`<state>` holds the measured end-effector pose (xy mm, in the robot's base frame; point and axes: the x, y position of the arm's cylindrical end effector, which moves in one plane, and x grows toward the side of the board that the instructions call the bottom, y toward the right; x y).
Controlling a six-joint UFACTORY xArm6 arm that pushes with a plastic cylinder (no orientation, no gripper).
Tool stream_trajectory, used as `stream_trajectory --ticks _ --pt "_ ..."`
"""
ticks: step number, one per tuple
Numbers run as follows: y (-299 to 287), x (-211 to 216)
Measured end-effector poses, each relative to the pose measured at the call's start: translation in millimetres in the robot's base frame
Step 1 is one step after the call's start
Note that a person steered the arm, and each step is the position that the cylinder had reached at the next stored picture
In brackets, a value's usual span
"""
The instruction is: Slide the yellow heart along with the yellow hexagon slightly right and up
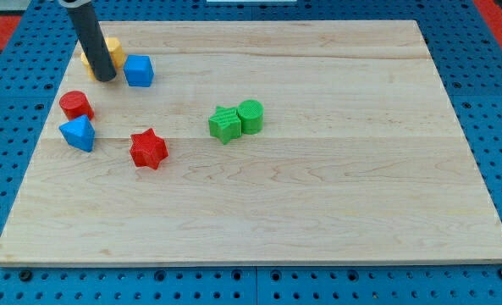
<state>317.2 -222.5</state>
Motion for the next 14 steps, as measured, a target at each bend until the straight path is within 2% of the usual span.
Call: stream_trajectory --ticks 1,2,3,6,8,13,14 --pt "0.1 3.8" --pt "-23.3 18.8" --pt "-47.2 10.5" --pt "-28.5 -50.4" --pt "17.3 -81.2" --pt "-12.8 -45.6" --pt "-13.9 -24.3"
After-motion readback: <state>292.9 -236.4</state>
